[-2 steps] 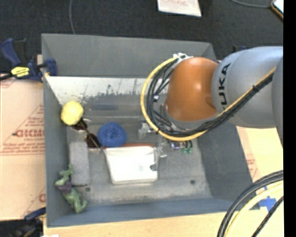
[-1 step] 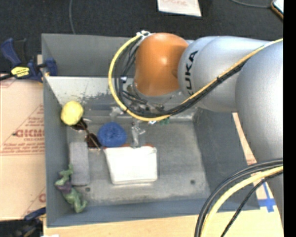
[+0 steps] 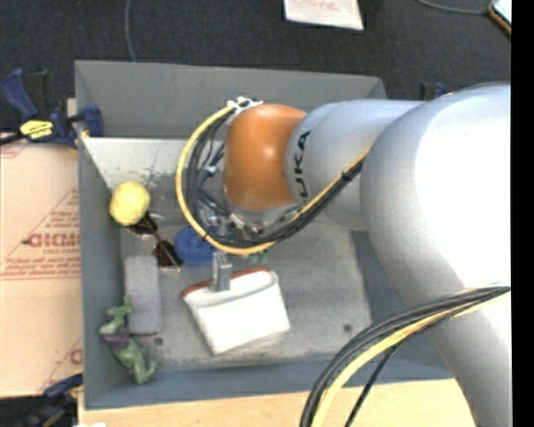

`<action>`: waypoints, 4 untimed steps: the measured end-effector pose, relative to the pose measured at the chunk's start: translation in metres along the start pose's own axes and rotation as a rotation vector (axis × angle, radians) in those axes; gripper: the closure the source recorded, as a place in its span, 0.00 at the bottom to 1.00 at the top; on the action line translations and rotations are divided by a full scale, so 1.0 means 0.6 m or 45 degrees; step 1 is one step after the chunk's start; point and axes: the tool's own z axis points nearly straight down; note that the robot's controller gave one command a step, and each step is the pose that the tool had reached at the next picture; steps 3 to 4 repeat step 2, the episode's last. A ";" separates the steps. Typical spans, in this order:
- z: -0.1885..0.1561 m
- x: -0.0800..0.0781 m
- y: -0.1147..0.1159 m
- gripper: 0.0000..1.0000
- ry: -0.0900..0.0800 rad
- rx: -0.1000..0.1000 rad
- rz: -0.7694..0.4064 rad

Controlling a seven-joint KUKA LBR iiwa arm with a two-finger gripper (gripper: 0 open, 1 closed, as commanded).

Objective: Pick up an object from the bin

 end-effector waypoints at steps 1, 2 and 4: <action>-0.004 -0.061 0.019 1.00 -0.010 -0.001 -0.579; -0.004 -0.061 0.019 1.00 -0.010 -0.001 -0.579; -0.004 -0.061 0.019 1.00 -0.010 -0.001 -0.579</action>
Offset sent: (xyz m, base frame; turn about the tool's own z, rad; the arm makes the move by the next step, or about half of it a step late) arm 0.0000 0.0000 0.0000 0.0000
